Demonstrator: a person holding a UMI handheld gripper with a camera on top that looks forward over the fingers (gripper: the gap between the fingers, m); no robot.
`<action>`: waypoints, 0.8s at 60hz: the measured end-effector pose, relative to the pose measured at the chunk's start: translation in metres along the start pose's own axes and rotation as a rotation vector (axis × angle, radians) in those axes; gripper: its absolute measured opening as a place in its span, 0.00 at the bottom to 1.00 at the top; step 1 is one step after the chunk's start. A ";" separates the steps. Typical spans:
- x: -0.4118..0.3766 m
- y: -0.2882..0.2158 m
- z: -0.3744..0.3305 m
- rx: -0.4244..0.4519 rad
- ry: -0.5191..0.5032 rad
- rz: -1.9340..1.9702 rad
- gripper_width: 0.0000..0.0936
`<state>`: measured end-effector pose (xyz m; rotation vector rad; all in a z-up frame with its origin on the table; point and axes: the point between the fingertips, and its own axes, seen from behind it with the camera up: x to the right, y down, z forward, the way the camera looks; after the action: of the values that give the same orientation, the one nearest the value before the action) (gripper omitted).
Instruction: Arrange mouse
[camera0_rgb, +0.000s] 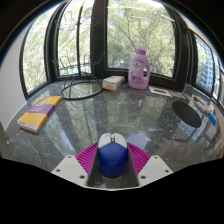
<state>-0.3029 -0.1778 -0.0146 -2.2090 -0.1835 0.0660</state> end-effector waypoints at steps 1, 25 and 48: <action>0.000 0.000 0.000 0.001 0.006 -0.003 0.54; -0.014 -0.047 -0.017 0.038 -0.050 0.006 0.38; 0.158 -0.346 -0.124 0.566 -0.088 0.085 0.37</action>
<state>-0.1707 -0.0467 0.3394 -1.6485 -0.1031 0.2335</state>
